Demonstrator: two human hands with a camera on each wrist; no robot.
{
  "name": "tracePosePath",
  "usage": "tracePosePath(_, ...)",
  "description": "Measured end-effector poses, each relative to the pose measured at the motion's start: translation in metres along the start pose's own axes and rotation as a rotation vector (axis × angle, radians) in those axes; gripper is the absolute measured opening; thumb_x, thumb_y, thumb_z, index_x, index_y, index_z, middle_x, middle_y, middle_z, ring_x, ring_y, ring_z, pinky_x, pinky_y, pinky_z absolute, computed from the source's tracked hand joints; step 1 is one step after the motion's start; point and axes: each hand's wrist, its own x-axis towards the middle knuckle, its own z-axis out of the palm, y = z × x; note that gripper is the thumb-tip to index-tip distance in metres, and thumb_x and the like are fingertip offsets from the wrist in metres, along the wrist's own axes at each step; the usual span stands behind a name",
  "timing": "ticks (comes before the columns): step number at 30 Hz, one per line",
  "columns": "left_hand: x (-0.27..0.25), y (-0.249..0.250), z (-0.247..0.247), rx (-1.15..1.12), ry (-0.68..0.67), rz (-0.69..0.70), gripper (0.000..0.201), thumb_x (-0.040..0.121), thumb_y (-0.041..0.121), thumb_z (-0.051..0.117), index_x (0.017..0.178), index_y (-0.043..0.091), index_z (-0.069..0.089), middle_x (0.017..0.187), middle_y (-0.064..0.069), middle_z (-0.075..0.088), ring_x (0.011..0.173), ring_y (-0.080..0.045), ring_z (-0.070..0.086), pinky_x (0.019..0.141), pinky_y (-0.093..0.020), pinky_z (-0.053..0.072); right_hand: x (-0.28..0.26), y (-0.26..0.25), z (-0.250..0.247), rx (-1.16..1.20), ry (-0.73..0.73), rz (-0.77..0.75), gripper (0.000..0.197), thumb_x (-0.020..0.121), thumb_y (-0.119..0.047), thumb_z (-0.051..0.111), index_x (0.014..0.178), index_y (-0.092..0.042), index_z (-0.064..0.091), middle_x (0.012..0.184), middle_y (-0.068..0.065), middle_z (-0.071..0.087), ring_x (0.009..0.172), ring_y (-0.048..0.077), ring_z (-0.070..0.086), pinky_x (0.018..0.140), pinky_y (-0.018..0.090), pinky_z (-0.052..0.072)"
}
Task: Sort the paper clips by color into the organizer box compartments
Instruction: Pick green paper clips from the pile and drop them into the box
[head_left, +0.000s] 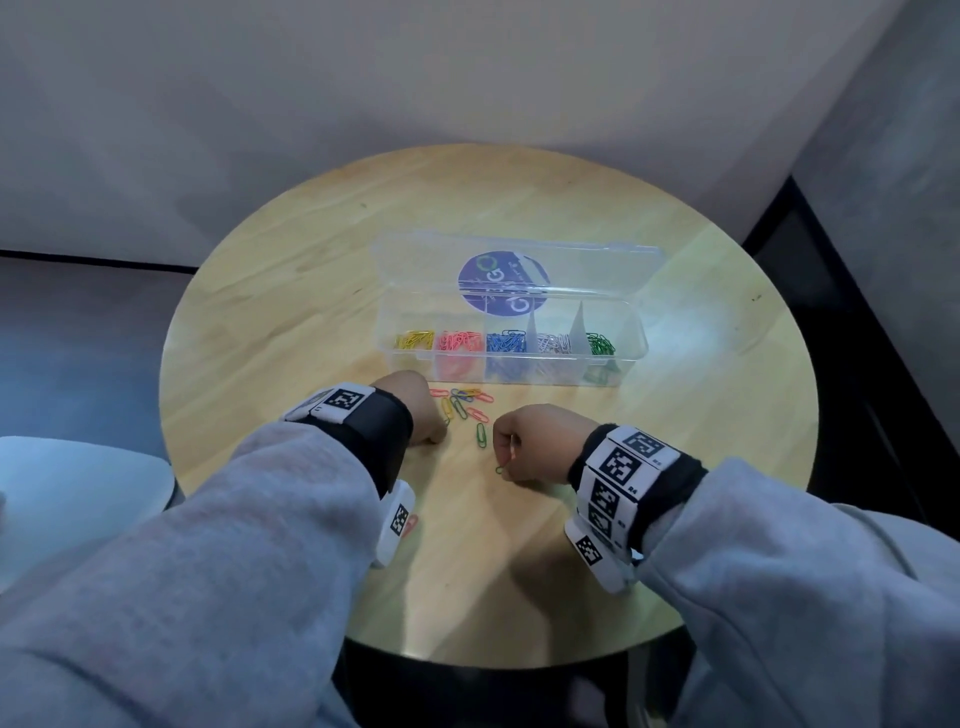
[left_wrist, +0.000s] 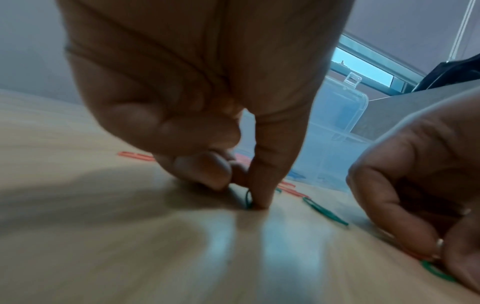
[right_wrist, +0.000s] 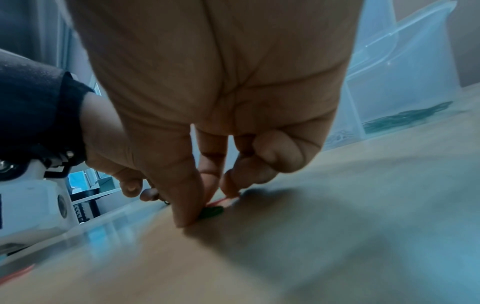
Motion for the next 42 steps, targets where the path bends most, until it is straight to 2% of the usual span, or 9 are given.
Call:
tracePosePath(6, -0.008, -0.004, -0.005, -0.352, -0.084, 0.069, 0.009, 0.074, 0.009, 0.063, 0.07, 0.012, 0.056, 0.066, -0.008, 0.059, 0.061, -0.023, 0.051, 0.064, -0.026, 0.046, 0.0, 0.003, 0.0, 0.018, 0.0, -0.061, 0.017, 0.078, -0.009, 0.064, 0.088, -0.021, 0.059, 0.084, -0.005, 0.044, 0.081, 0.018, 0.047, 0.074, 0.029, 0.045)
tracePosePath(12, -0.016, -0.011, -0.024, -1.011, -0.207, 0.12, 0.025, 0.088, -0.012, 0.049, 0.078, 0.011, 0.053, 0.068, -0.007, 0.049, 0.059, -0.013, 0.05, 0.044, -0.013, 0.051, 0.001, 0.01, 0.0, 0.032, 0.001, -0.029, 0.014, 0.08, -0.011, 0.063, 0.091, -0.018, 0.067, 0.068, -0.014, 0.044, 0.079, 0.013, 0.048, 0.07, 0.023, 0.037)
tracePosePath(19, -0.018, -0.01, -0.029, -1.198, -0.307, 0.035, 0.023, 0.089, -0.002, 0.035, 0.072, 0.009, 0.047, 0.069, -0.007, 0.046, 0.052, -0.015, 0.052, 0.04, -0.014, 0.047, 0.0, 0.013, 0.0, -0.006, -0.008, -0.054, 0.01, 0.082, -0.01, 0.061, 0.086, -0.019, 0.063, 0.066, -0.013, 0.046, 0.078, 0.015, 0.05, 0.055, 0.019, 0.036)
tracePosePath(24, -0.01, -0.003, -0.024, -0.53, -0.094, 0.088, 0.011, 0.088, 0.01, 0.048, 0.077, 0.012, 0.049, 0.066, 0.0, 0.04, 0.054, -0.014, 0.034, 0.048, -0.021, 0.028, 0.003, 0.013, -0.001, -0.015, -0.025, -0.088, 0.014, 0.079, -0.011, 0.064, 0.084, -0.024, 0.061, 0.07, -0.015, 0.044, 0.078, 0.014, 0.048, 0.068, 0.024, 0.039)
tracePosePath(28, -0.01, 0.006, -0.016, 0.142, 0.095, 0.26, 0.026, 0.087, 0.011, 0.05, 0.107, 0.024, 0.06, 0.091, 0.004, 0.055, 0.089, -0.019, 0.052, 0.07, -0.023, 0.036, 0.005, 0.016, -0.005, -0.029, -0.068, -0.064, 0.012, 0.081, -0.016, 0.068, 0.078, -0.021, 0.057, 0.068, -0.013, 0.047, 0.078, 0.014, 0.05, 0.059, 0.023, 0.038)
tracePosePath(31, -0.004, 0.015, -0.009, 0.269, 0.136, 0.301, 0.035, 0.089, 0.008, 0.047, 0.118, 0.025, 0.057, 0.117, -0.002, 0.059, 0.108, -0.023, 0.055, 0.072, -0.025, 0.035, 0.006, 0.018, -0.002, -0.066, -0.091, -0.052, 0.024, 0.08, -0.017, 0.066, 0.064, -0.025, 0.051, 0.071, -0.008, 0.053, 0.074, 0.015, 0.051, 0.06, 0.023, 0.041)
tracePosePath(34, 0.003, 0.021, -0.006, 0.334, 0.129, 0.309, 0.031, 0.091, 0.01, 0.048, 0.117, 0.024, 0.058, 0.115, -0.003, 0.061, 0.102, -0.024, 0.057, 0.071, -0.026, 0.036, 0.003, 0.017, -0.001, -0.062, -0.12, -0.049, 0.026, 0.077, -0.014, 0.063, 0.058, -0.025, 0.05, 0.072, -0.006, 0.055, 0.063, 0.011, 0.049, 0.056, 0.022, 0.039)
tracePosePath(39, 0.007, 0.027, -0.007, 0.383, 0.065, 0.267, 0.022, 0.09, 0.012, 0.052, 0.109, 0.017, 0.062, 0.092, -0.001, 0.056, 0.083, -0.021, 0.049, 0.067, -0.026, 0.035, -0.006, 0.025, -0.025, 0.277, -0.03, -0.005, 0.017, 0.08, -0.016, 0.066, 0.067, -0.02, 0.056, 0.062, -0.009, 0.056, 0.057, 0.006, 0.052, 0.056, 0.018, 0.043)
tracePosePath(42, 0.006, 0.028, -0.007, 0.403, 0.04, 0.24, 0.025, 0.09, 0.017, 0.054, 0.113, 0.015, 0.063, 0.105, -0.005, 0.063, 0.092, -0.022, 0.056, 0.073, -0.029, 0.041, -0.007, 0.029, -0.029, 0.662, -0.048, 0.016, 0.021, 0.084, -0.002, 0.063, 0.07, -0.014, 0.052, 0.067, 0.002, 0.061, 0.056, 0.009, 0.059, 0.062, 0.02, 0.054)
